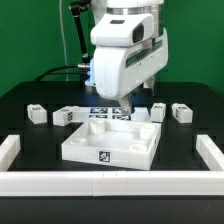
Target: Assemble square table
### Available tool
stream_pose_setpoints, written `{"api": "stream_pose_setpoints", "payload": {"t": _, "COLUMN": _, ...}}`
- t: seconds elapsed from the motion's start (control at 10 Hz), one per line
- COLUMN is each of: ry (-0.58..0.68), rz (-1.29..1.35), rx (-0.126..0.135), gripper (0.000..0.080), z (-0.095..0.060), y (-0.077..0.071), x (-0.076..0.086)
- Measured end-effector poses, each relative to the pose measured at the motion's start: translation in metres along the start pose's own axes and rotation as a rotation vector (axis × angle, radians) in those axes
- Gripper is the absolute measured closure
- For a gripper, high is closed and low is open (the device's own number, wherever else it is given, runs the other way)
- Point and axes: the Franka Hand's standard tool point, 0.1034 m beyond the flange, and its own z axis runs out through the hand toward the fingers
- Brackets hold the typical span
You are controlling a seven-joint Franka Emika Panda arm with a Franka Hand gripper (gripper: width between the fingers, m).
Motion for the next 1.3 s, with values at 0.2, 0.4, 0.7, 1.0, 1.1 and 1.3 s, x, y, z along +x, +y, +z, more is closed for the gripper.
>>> {"api": "stream_pose_setpoints", "payload": {"t": 0.2, "ry": 0.000, "rz": 0.000, "rx": 0.000, "gripper": 0.0150, "z": 0.000, "y": 0.000, "x": 0.000}}
{"api": "stream_pose_setpoints", "payload": {"t": 0.4, "ry": -0.001, "rz": -0.001, "rx": 0.000, "gripper": 0.0150, "z": 0.000, "y": 0.000, "x": 0.000}}
{"api": "stream_pose_setpoints", "payload": {"t": 0.7, "ry": -0.001, "rz": -0.001, "rx": 0.001, "gripper": 0.0150, "z": 0.001, "y": 0.000, "x": 0.000}}
{"api": "stream_pose_setpoints", "payload": {"t": 1.0, "ry": -0.001, "rz": -0.074, "rx": -0.013, "gripper": 0.0150, "z": 0.004, "y": -0.010, "x": -0.010}}
{"api": "stream_pose_setpoints", "payload": {"t": 1.1, "ry": -0.005, "rz": -0.093, "rx": -0.018, "gripper": 0.0150, "z": 0.008, "y": -0.024, "x": -0.018}}
{"api": "stream_pose_setpoints", "payload": {"t": 1.3, "ry": -0.013, "rz": -0.277, "rx": -0.049, "gripper": 0.0150, "z": 0.023, "y": -0.048, "x": -0.034}}
